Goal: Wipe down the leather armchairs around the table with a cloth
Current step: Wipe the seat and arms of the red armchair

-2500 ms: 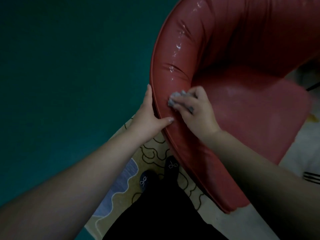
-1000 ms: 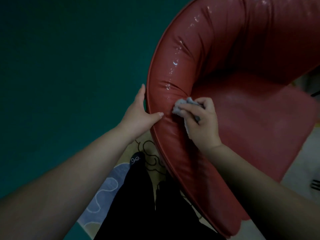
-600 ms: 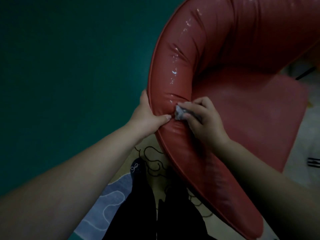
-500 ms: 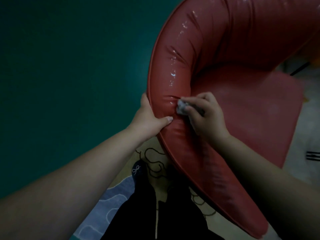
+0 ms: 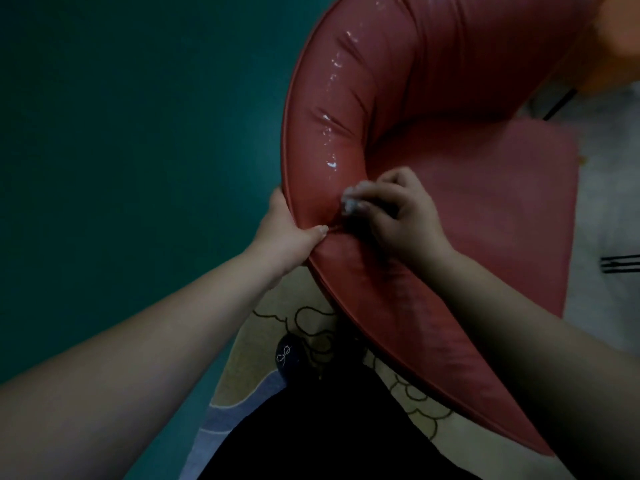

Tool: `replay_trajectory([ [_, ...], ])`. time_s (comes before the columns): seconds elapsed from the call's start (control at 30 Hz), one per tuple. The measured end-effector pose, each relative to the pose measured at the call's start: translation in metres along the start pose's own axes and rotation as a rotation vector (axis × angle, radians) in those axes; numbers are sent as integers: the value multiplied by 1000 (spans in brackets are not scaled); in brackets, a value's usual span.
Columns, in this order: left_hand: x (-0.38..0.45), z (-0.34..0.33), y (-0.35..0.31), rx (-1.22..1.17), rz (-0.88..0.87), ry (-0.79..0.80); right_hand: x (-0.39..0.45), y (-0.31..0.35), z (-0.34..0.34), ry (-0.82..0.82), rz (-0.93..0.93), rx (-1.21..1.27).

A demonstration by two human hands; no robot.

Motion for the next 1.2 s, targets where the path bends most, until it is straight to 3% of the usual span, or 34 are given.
replay_trajectory([
  [0.13, 0, 1, 0, 13, -43, 6, 12, 11, -20, 95, 199, -19],
  [0.33, -7, 0, 6, -67, -3, 69, -8, -34, 10, -59, -64, -41],
  [0.43, -6, -3, 7, -124, 97, 20, -8, -12, -1, -42, 62, 5],
  [0.53, 1, -3, 0, -46, 144, -96, -9, 8, -14, 87, 236, 39],
  [0.73, 13, 3, -6, 149, 149, -126, -26, -15, 5, 231, 220, -25],
  [0.9, 9, 3, -8, 113, 179, -107, -7, 0, 1, 74, 197, 6],
  [1.0, 6, 2, -8, 67, 196, -103, 1, 8, -16, 159, 270, -12],
  [1.1, 6, 2, -9, 13, 217, -57, -9, -17, -6, 136, 201, -21],
  [1.2, 6, 4, -9, 18, 205, -43, -25, -49, 15, 58, 19, -92],
])
Point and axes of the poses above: each hand's wrist, its own x-axis towards the middle knuckle, its own z-axis out of the back of the hand, y = z × x, the point moved 3 cm from there along x, towards the middle knuckle
